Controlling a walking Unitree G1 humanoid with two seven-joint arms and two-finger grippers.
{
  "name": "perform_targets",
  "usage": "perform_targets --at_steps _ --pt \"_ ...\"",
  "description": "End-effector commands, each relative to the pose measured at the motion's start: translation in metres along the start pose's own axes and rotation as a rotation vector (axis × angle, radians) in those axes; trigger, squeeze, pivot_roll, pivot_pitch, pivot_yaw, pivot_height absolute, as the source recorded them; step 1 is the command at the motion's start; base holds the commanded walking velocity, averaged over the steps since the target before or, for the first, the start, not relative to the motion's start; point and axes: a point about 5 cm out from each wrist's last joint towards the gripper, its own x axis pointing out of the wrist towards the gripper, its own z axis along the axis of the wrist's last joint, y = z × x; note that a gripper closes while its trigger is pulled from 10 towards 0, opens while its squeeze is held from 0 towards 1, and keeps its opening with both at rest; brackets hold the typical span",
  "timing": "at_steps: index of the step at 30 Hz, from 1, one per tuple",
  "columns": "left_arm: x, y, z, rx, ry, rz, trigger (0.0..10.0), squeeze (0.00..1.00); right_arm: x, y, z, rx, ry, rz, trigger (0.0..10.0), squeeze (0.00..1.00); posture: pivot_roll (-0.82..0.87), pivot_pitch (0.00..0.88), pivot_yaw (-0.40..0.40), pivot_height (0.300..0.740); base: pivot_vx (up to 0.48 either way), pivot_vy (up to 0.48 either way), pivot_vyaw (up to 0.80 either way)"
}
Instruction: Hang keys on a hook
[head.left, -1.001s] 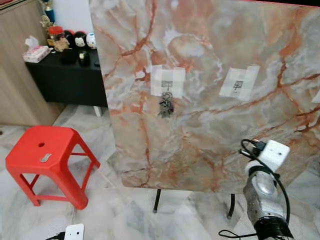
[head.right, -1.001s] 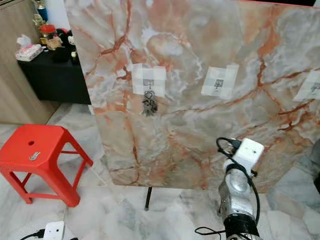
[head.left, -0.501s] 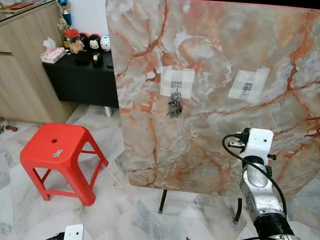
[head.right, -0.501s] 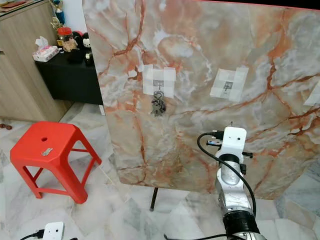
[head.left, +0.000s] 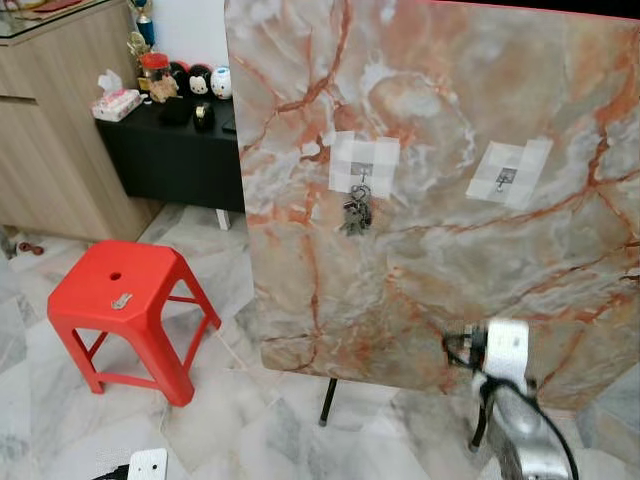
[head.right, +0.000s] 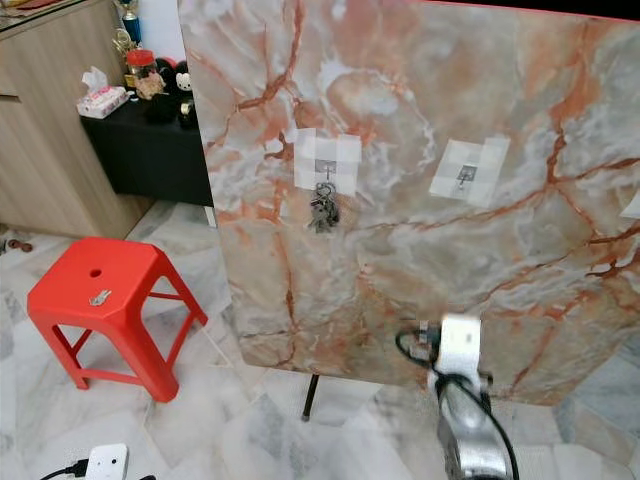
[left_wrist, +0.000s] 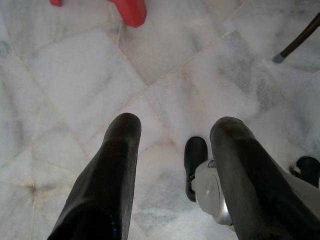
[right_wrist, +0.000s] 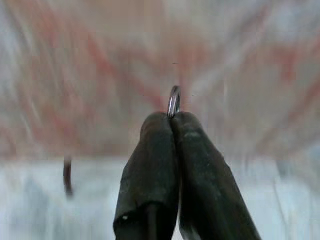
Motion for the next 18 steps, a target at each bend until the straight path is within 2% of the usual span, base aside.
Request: perform_targets --at_steps 1,2,5,12,18 --pt "-0.001 -0.001 -0.006 -0.003 0.025 -0.004 10.0 0.0 0.001 -0.005 -0.008 0.052 0.048 -0.021 10.0 0.0 0.09 0.0 -0.052 0.74 0.0 0.0 0.0" --pt "-0.001 -0.001 -0.006 -0.002 0.026 -0.006 10.0 0.0 -0.002 -0.006 -0.03 0.092 0.146 -0.042 10.0 0.0 0.09 0.0 -0.052 0.74 0.0 0.0 0.0" --pt "-0.001 -0.001 -0.005 -0.006 0.026 -0.006 10.0 0.0 -0.01 -0.005 -0.059 0.102 0.278 -0.054 10.0 0.0 0.1 0.0 -0.053 0.74 0.0 0.0 0.0" --pt "-0.001 -0.001 -0.005 -0.005 0.027 -0.005 10.0 0.0 -0.021 0.004 -0.084 0.054 0.392 0.004 10.0 0.0 0.1 0.0 -0.05 0.74 0.0 0.0 0.0" --pt "-0.001 -0.001 -0.005 -0.005 0.027 -0.005 10.0 0.0 -0.027 -0.002 -0.094 0.103 0.42 -0.007 10.0 0.0 0.1 0.0 -0.048 0.74 0.0 0.0 0.0"
